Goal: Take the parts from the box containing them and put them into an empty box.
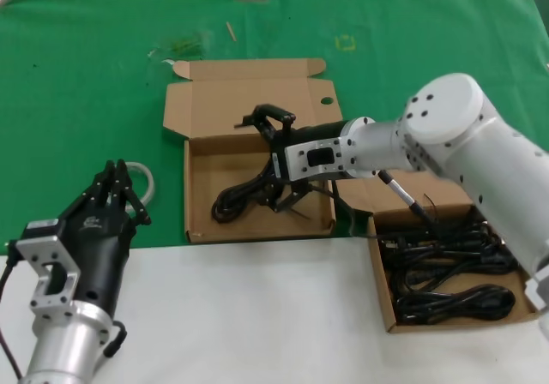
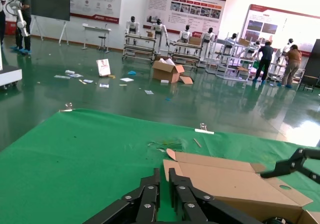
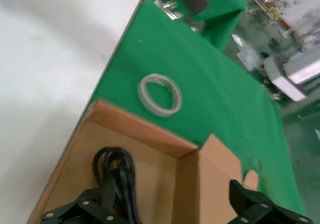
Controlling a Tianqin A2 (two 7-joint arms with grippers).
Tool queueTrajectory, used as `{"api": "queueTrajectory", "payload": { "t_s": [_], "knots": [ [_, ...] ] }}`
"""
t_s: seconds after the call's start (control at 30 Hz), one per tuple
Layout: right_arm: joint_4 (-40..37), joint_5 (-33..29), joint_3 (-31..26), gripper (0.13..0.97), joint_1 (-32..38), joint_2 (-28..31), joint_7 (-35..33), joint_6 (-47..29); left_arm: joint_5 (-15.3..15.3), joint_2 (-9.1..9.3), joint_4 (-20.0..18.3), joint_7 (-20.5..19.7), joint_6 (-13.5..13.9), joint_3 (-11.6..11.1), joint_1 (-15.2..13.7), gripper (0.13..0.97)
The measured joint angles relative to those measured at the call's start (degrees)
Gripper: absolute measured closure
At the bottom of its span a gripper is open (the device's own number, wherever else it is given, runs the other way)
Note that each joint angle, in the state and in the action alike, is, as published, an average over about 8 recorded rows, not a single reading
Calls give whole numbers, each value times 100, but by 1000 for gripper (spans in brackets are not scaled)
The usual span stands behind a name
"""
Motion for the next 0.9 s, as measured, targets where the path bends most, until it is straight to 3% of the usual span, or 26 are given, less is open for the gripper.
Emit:
{"api": "queueTrajectory", "payload": {
  "t_s": [0.33,0.57,0.9],
  "knots": [
    [631,147,369,227,-604,110,394,410,0,0,0,0,0,0,0,835],
    [1248,292,730,166,-1197,218,783,815,-1,0,0,0,0,0,0,795],
    [2150,503,1258,138,-2062,375,1348,1401,0,0,0,0,0,0,0,596]
  ]
}}
